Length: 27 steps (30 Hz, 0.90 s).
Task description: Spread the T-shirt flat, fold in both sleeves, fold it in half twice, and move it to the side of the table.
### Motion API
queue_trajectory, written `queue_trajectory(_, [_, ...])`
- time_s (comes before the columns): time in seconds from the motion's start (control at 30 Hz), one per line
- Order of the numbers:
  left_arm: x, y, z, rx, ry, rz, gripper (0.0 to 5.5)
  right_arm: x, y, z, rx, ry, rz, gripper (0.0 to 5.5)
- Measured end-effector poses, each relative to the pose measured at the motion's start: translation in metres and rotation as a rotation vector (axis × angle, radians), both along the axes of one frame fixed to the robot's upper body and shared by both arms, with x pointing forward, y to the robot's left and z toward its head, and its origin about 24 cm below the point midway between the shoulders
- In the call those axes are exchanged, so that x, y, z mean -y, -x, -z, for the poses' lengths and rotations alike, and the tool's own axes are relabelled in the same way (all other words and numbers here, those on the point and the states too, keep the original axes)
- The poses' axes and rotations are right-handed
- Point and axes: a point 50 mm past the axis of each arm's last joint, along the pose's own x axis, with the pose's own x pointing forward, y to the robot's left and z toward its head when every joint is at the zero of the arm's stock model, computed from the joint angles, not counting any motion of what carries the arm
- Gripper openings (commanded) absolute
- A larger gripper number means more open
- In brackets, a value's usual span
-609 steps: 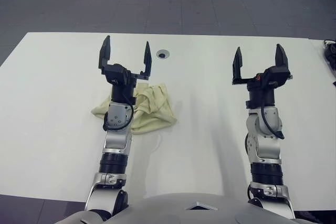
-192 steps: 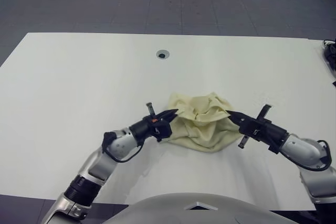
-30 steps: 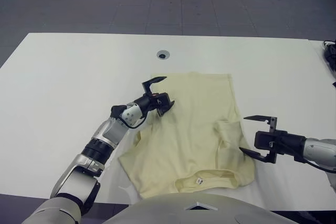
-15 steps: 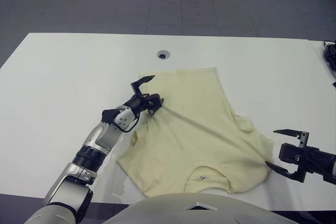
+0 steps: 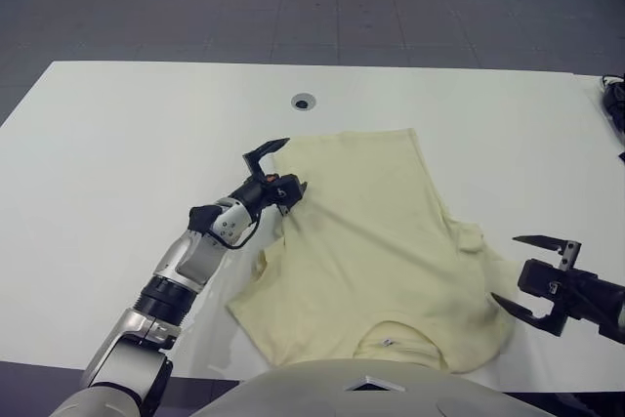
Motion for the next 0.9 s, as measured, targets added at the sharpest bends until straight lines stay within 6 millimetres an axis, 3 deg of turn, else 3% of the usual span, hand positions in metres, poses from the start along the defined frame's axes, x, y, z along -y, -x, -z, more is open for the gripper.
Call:
queue_trajectory(0.27, [0.014,-0.005,-0.018,0.052,0.125,0.049,5.40,-0.021,-0.014,-0.031,0.155,-0.184,-0.093,5.39])
queue_trajectory(0.37, [0.015,-0.008,-0.032,0.078,0.226,0.037,5.40,-0.024,-0.029,-0.035,0.249,-0.208,-0.092,5.39])
queue_trajectory(0.5, [0.008,-0.009,-0.055,0.111,0.302,0.034,5.40,-0.034,-0.062,-0.023,0.341,-0.273,-0.073,5.39])
queue_trajectory(0.57, [0.003,0.000,-0.060,0.054,0.281,0.103,5.40,-0.041,-0.084,-0.013,0.381,-0.315,-0.040,5.39])
queue_trajectory(0.77, [-0.013,0.041,-0.043,-0.188,0.242,0.213,5.40,-0.064,-0.146,0.015,0.465,-0.374,0.084,5.39])
queue_trajectory(0.9, [-0.019,0.067,-0.049,-0.288,0.219,0.326,5.40,-0.081,-0.176,0.028,0.478,-0.370,0.100,5.39])
